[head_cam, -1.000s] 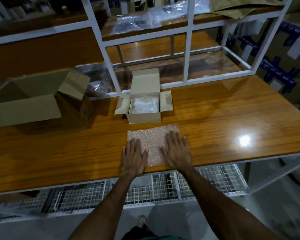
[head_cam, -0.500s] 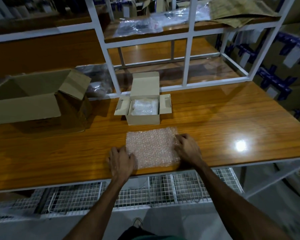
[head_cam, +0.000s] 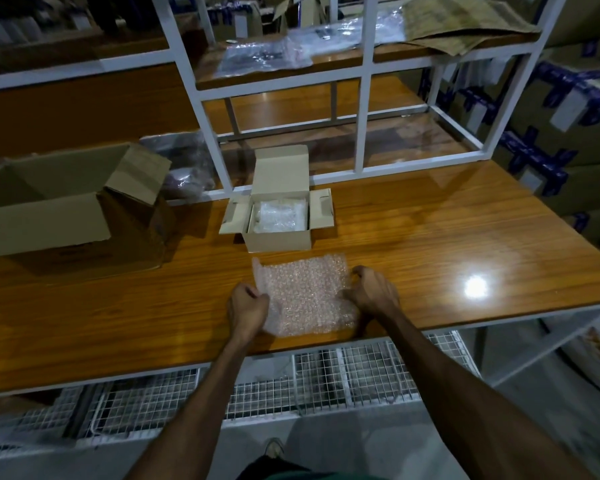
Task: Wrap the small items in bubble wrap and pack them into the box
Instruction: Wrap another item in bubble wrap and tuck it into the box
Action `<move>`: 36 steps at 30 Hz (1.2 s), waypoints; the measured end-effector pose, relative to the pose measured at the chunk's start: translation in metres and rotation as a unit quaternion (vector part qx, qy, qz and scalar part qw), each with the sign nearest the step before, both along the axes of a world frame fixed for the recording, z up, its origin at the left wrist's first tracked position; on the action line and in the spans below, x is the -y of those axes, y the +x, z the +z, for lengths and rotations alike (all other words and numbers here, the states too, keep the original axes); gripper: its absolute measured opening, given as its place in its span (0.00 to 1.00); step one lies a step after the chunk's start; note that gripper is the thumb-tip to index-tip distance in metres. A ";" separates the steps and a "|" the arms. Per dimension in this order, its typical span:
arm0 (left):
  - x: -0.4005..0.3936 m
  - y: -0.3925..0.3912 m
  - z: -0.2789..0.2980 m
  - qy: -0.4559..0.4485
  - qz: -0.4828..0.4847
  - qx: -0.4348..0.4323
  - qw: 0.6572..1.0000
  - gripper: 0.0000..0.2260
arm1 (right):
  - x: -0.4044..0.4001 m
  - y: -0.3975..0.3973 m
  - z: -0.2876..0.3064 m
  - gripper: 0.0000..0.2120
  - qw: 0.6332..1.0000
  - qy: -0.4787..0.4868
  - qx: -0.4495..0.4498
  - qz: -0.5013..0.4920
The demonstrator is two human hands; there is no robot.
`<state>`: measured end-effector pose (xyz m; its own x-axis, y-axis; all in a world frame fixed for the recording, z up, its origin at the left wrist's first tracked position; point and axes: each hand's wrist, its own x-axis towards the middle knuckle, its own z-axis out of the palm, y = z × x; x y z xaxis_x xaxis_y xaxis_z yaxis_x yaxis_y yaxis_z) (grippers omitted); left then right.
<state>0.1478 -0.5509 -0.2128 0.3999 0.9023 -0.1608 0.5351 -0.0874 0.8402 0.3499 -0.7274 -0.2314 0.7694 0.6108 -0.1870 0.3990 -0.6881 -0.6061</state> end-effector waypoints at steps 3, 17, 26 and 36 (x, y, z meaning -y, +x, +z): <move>0.019 0.019 0.012 0.006 -0.052 0.067 0.996 0.12 | 0.001 0.000 0.002 0.27 1.000 -0.007 0.002 0.002; 0.069 0.090 -0.016 0.080 -0.282 0.029 0.956 0.06 | 0.008 0.006 0.003 0.25 0.998 0.030 -0.046 -0.016; 0.053 0.070 -0.052 0.237 -0.366 -0.183 0.881 0.30 | 0.000 -0.014 0.010 0.20 0.982 0.148 0.117 -0.008; 0.047 0.054 -0.049 0.327 -0.396 -0.290 0.808 0.44 | -0.050 -0.044 -0.019 0.30 0.970 0.059 0.073 0.223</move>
<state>0.2014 -0.5980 -0.2617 0.9221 0.3678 -0.1204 0.3803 -0.9190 0.1044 0.3062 -0.6771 -0.2505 0.4367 0.8996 -0.0044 0.7284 -0.3564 -0.5851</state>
